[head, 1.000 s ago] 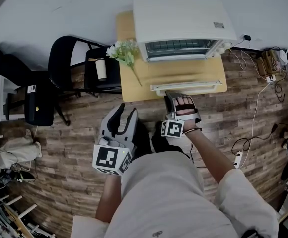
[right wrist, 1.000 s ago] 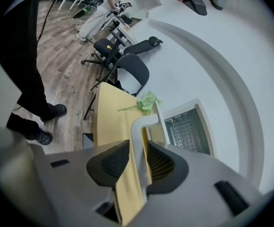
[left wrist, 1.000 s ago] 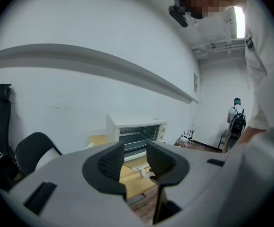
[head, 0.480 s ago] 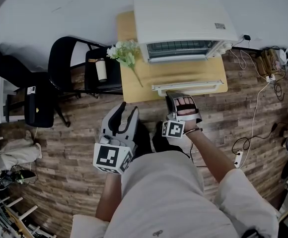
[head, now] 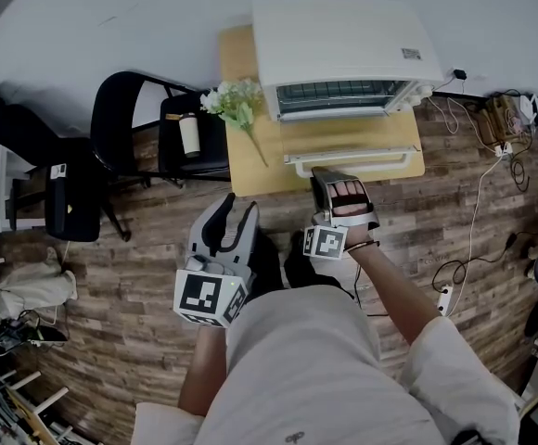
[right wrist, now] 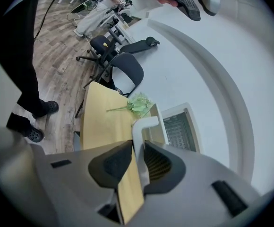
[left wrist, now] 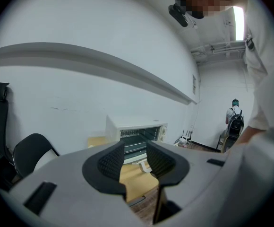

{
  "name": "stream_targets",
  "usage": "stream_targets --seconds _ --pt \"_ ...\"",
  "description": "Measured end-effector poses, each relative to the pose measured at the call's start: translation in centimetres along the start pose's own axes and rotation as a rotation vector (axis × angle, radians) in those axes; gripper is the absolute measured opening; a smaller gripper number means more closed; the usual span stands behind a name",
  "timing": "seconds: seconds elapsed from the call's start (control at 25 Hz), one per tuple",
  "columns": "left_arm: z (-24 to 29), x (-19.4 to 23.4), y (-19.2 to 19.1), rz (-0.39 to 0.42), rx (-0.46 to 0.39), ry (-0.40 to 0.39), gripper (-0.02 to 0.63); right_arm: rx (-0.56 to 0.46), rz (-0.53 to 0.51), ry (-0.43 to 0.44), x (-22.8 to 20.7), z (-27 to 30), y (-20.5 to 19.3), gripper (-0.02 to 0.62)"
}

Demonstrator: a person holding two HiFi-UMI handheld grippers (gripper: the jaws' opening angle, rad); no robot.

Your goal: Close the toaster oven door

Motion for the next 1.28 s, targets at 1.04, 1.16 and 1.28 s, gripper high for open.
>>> stream_targets --seconds 1.04,1.16,1.28 --pt "-0.2 0.7 2.3 0.029 -0.051 0.0 0.126 -0.01 -0.013 -0.124 -6.9 2.1 1.1 0.094" --pt "-0.3 0.9 2.5 0.03 -0.056 0.002 0.126 -0.009 -0.013 -0.135 -7.5 2.5 1.2 0.094" --pt "-0.4 1.1 2.5 0.03 -0.057 0.004 0.126 -0.006 -0.015 -0.149 -8.3 2.8 1.3 0.094"
Point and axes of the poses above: the fingertips, and each gripper's own axes: z forward along the fingers, x to its left, y out of its top, the point moved 4 cm from there along -z, backward along the fingers, and after that the axes turned 5 degrees about -y, right-handed, at the moved point
